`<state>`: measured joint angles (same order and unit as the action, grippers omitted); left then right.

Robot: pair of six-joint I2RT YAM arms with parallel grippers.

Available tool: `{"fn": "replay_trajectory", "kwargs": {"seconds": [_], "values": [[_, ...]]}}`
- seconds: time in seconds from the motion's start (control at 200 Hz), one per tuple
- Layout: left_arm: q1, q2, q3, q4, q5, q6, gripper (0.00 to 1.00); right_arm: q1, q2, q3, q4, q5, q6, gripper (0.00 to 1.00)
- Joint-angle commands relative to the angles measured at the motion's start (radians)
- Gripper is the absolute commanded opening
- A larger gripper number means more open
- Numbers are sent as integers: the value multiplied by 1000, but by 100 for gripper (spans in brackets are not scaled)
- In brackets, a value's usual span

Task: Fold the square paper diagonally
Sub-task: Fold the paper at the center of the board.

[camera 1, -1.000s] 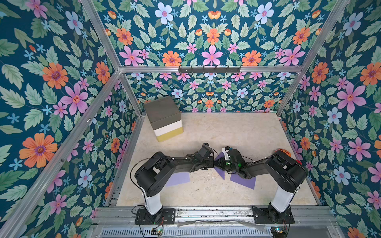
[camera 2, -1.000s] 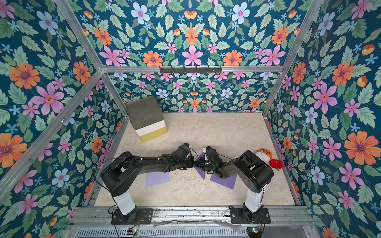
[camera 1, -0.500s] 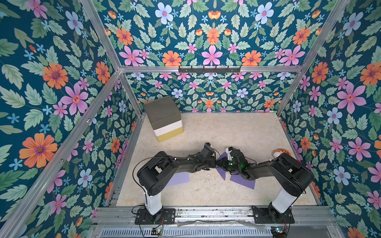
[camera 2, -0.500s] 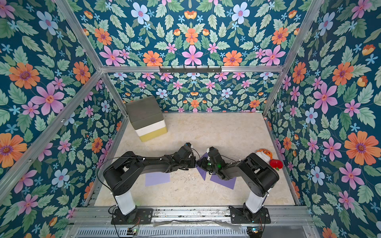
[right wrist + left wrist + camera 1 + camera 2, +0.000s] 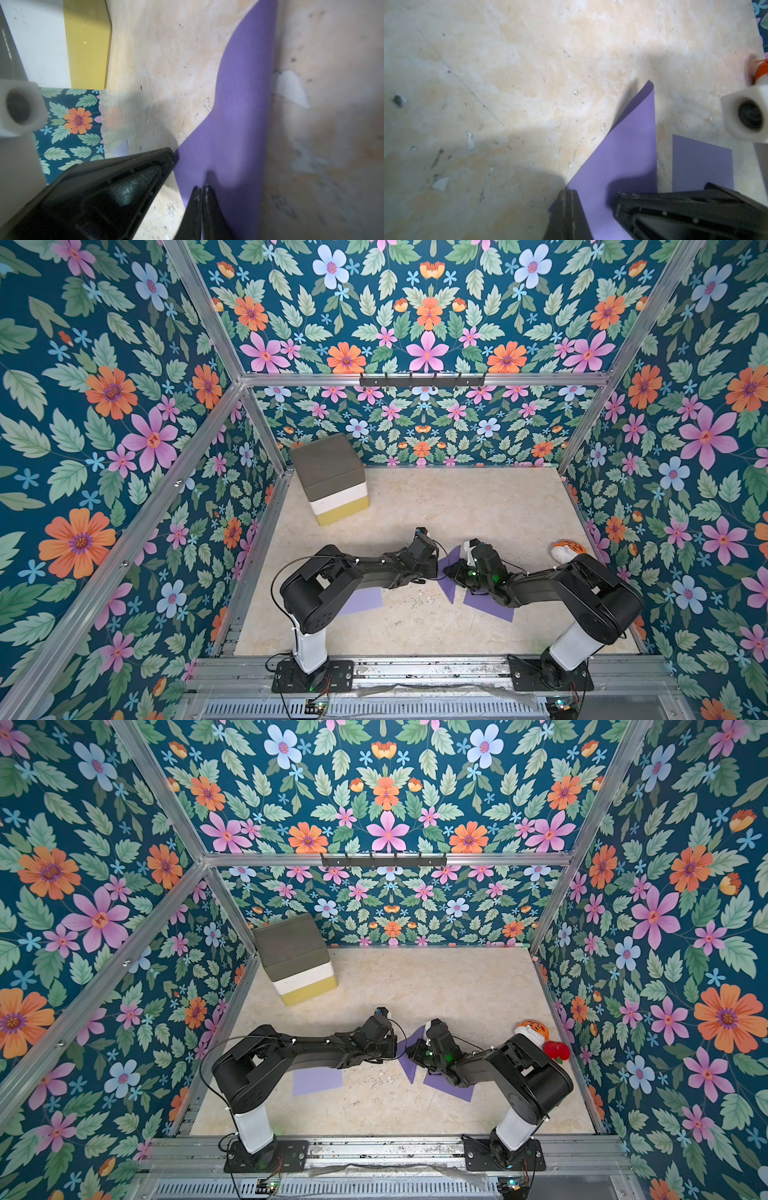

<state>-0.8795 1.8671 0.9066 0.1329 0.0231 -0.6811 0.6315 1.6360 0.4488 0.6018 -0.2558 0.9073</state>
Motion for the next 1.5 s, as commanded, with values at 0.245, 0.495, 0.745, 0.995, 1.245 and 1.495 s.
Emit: {"fn": "replay_trajectory", "kwargs": {"seconds": [0.245,0.495,0.745,0.995,1.245,1.495], "values": [[-3,63,-13,-453,-103,10,0,-39,-59,-75,-57,56,1,5],[-9,75,-3,-468,-117,10,0,-58,-126,-112,-111,85,-13,5],[-17,73,3,-463,-107,21,0,-62,-273,-70,-219,72,-102,7],[-21,71,9,-449,-82,35,0,-88,-300,-26,-121,-41,-138,10],[-21,71,11,-452,-80,40,0,-125,-100,-16,19,-115,-105,4],[-21,73,15,-461,-91,43,0,-131,-28,-13,-100,21,-153,2]]}}
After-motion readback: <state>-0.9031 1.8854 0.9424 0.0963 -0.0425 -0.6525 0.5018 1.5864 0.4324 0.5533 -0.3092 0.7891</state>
